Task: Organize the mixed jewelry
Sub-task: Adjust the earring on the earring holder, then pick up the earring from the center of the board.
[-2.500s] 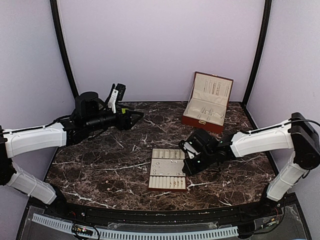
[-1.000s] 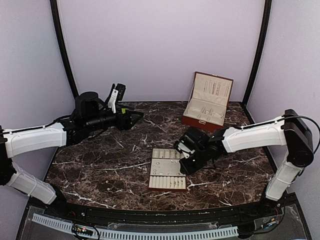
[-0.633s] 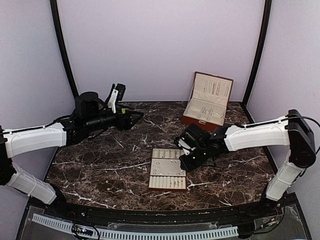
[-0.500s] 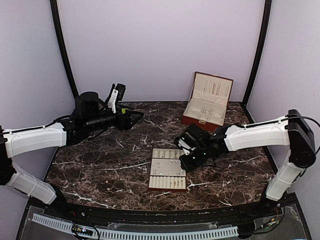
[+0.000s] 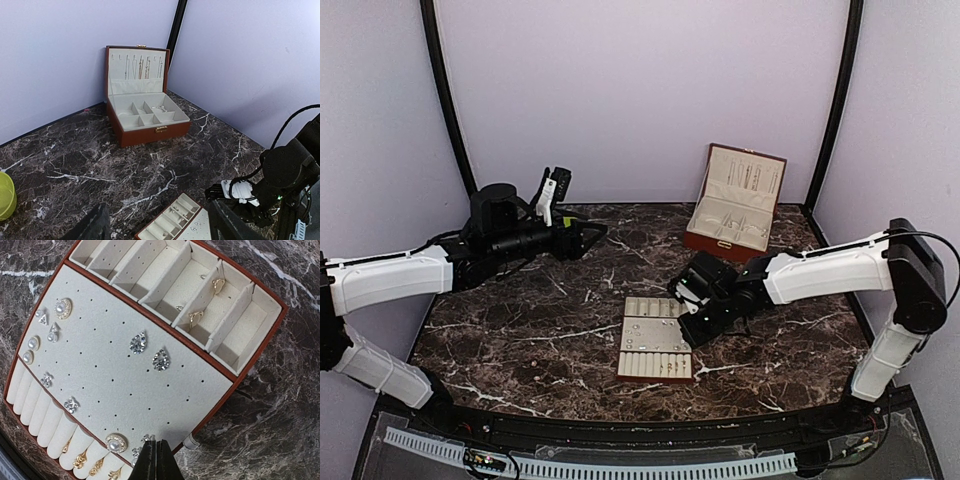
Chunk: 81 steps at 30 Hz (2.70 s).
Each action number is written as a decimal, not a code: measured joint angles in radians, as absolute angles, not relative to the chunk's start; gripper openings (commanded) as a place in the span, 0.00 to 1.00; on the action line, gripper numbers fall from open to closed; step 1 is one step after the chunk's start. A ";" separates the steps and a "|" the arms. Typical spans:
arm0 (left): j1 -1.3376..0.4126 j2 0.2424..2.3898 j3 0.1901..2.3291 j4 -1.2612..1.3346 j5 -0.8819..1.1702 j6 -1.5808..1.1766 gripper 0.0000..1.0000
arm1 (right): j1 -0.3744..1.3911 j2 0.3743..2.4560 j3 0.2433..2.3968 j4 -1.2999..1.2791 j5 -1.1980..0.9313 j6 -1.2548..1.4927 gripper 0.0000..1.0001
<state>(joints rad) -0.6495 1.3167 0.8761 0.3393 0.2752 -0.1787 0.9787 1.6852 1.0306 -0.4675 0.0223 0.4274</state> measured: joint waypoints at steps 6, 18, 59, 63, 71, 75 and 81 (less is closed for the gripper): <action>-0.649 1.317 0.876 0.339 0.276 -0.179 0.70 | 0.979 1.686 1.023 -0.450 0.022 0.428 0.03; -0.648 1.317 0.875 0.340 0.262 -0.180 0.70 | 0.979 1.626 0.989 -0.414 0.044 0.444 0.13; -0.525 1.084 0.522 -0.510 0.143 -0.826 0.35 | 0.786 1.224 0.560 0.210 0.131 0.564 0.44; -0.528 1.095 0.502 -0.510 0.192 -0.847 0.34 | 0.780 1.219 0.545 0.223 0.133 0.563 0.44; -0.548 1.101 0.488 -0.472 0.241 -0.892 0.32 | 0.771 1.219 0.538 0.247 0.132 0.563 0.42; -0.551 1.107 0.477 -0.464 0.249 -0.904 0.27 | 0.769 1.219 0.538 0.248 0.131 0.563 0.41; -0.554 1.122 0.477 -0.450 0.252 -0.910 0.15 | 0.769 1.224 0.536 0.253 0.131 0.563 0.40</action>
